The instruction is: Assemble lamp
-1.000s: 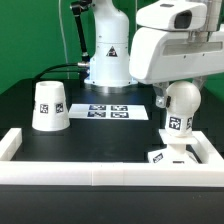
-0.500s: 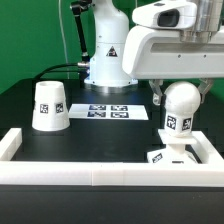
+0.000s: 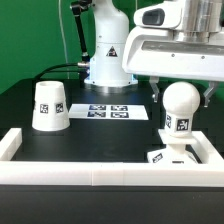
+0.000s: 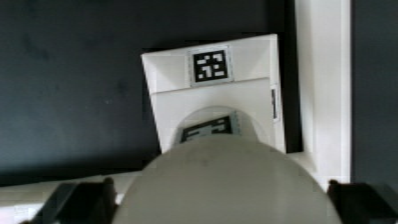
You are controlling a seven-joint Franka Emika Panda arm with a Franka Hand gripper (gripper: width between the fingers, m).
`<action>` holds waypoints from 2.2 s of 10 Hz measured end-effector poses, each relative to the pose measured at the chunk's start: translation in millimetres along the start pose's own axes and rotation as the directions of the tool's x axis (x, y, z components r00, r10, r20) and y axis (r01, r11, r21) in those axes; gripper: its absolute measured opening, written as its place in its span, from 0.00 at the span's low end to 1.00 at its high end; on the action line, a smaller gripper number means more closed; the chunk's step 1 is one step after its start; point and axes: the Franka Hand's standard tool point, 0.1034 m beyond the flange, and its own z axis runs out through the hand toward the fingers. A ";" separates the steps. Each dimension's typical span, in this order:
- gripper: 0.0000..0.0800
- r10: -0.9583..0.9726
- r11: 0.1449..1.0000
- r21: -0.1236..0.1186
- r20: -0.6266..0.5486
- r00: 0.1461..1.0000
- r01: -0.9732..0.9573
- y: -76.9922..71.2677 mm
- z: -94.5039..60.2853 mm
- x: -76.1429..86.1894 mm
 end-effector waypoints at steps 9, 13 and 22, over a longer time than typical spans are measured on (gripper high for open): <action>0.72 0.637 0.766 0.048 0.077 0.767 -0.641 -8.0 0.2 -2.3; 0.72 0.867 0.480 0.031 0.139 0.479 -0.877 -17.8 0.6 -5.1; 0.87 0.646 0.751 0.075 0.118 0.754 -0.656 -22.2 -0.6 -8.7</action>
Offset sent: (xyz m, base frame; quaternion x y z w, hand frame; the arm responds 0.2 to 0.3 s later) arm 0.0000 0.0000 0.0000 0.0000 0.0000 0.1938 0.9810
